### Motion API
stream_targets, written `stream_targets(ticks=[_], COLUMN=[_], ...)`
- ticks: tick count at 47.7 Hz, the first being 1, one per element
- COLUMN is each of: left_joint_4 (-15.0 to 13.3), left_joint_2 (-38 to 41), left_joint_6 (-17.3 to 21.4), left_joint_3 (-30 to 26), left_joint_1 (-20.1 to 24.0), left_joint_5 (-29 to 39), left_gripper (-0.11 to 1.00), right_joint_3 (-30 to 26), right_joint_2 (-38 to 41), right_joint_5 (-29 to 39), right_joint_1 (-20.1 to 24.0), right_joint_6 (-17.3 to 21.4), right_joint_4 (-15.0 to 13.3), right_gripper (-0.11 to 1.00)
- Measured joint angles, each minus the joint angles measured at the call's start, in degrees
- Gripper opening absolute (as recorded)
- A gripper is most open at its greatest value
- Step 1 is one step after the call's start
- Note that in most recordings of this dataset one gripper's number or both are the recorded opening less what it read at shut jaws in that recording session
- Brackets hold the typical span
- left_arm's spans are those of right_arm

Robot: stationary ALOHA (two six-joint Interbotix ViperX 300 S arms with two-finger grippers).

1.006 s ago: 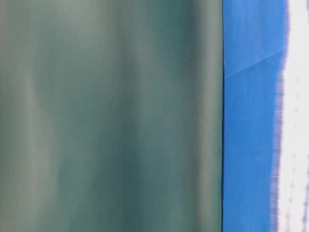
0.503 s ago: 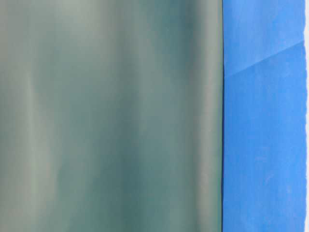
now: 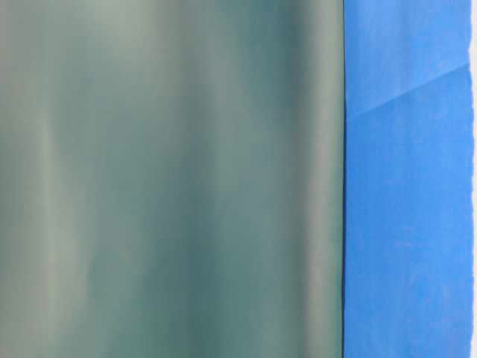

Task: Fold the blue towel.

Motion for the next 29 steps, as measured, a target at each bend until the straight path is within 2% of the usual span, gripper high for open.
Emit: stream_targets(ticks=[15,29], left_joint_4=[0.00,0.00], left_joint_2=[1.85,7.38], left_joint_6=[3.78,4.92], left_joint_3=[-2.72,-2.90], left_joint_1=[7.73,10.55], left_joint_5=[5.10,5.19], left_gripper=[0.71,0.71], right_joint_3=[0.00,0.09], right_joint_2=[-0.26,7.12], right_joint_5=[0.35,-1.76], right_joint_1=[-8.26,-9.67], right_joint_6=[-4.04,-4.13], right_joint_4=[-0.09,0.00], right_gripper=[0.89,0.88])
